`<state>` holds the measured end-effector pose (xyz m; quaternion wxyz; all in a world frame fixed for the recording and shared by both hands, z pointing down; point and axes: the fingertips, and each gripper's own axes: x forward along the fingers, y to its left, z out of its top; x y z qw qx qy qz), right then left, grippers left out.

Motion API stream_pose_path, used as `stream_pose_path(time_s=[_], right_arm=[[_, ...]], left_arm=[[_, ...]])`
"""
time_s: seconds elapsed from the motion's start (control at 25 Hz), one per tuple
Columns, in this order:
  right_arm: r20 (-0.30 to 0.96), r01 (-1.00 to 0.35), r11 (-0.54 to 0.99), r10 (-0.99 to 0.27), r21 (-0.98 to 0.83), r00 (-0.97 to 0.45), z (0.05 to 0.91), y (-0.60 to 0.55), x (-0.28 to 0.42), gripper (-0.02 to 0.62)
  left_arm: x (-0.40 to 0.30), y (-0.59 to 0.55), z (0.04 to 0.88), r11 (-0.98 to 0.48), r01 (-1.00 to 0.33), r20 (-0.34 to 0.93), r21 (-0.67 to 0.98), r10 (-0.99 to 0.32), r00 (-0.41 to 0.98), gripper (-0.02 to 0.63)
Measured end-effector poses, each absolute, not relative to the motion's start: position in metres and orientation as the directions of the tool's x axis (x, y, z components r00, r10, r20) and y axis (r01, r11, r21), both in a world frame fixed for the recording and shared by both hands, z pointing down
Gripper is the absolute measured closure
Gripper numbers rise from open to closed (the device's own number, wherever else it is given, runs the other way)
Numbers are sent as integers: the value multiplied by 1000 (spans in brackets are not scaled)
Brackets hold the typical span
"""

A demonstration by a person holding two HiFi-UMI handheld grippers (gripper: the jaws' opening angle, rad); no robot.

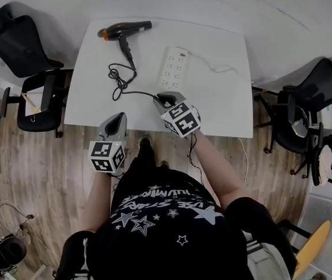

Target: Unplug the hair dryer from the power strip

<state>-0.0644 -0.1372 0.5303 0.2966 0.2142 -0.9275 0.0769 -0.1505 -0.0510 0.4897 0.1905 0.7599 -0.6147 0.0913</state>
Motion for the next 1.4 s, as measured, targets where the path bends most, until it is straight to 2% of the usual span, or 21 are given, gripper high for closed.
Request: stream_pose_path(time_s=[0.32,0.72,1.0,1.08,1.12,1.4], right_arm=[[621,-449,891,-387,62,-682,565,-124,-59,532],[695,-466,883,-371,58,-616,598,-118,-59,529],[673,-492,870,-376,20,-637,599,-118,-61,511],[665,-507,862,-382,7,-642,597,-117,-58,447],[659,-515,857,-386,-2,-646,594,-116,-56,436],[591,-545,838,-432,-16,-681,562,-98,-28,445]], left_arm=[[-144,-10,502,-148,-973,394,179,-895,209,598],[-150,11,514,-121,-972,408,202,-892,196,598],[-149,15,514,-117,-973,406,199,-894,190,598],[-147,17,514,-116,-974,405,196,-895,188,598],[-145,19,513,-115,-974,404,195,-896,187,598],[-127,35,500,-122,-978,385,167,-905,179,598]])
